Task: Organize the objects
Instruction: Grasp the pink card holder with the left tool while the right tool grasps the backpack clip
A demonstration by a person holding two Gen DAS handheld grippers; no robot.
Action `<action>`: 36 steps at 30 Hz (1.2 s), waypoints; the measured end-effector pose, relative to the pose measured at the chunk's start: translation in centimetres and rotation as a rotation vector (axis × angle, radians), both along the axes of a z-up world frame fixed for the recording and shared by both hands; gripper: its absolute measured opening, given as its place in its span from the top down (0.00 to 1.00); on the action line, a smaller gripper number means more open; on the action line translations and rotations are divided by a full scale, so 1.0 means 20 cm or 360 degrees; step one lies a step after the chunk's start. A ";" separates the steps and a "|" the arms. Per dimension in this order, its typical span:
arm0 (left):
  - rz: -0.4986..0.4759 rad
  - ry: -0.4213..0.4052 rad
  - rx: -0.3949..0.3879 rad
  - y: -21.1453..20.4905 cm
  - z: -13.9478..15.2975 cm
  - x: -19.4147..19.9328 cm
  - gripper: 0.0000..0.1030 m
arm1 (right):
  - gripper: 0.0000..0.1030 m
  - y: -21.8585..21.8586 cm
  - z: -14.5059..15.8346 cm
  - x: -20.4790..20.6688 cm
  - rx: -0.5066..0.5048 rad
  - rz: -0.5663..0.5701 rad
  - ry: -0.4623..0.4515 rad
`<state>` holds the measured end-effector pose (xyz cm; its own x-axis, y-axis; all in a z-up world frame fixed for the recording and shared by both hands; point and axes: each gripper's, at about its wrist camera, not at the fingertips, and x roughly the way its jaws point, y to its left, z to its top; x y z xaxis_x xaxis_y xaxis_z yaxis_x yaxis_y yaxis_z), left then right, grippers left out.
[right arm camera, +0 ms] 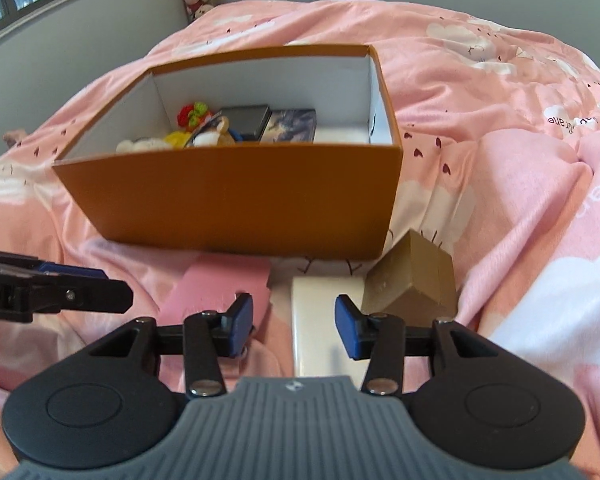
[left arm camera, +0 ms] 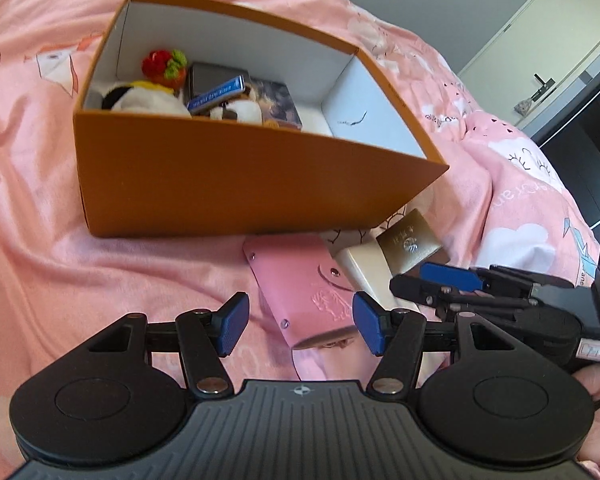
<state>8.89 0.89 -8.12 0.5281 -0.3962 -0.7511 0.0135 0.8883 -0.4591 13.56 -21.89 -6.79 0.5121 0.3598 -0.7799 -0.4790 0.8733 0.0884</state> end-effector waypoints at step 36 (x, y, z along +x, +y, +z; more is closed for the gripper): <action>0.0176 0.0208 -0.0076 0.06 -0.12 0.03 0.65 | 0.64 0.17 -0.11 -0.03 -0.0162 0.0270 0.0130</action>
<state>9.47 2.11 -10.45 0.4693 -0.3778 -0.7981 -0.1457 0.8583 -0.4920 12.93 -18.42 -9.04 0.3843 0.3527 -0.8532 -0.6150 0.7871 0.0483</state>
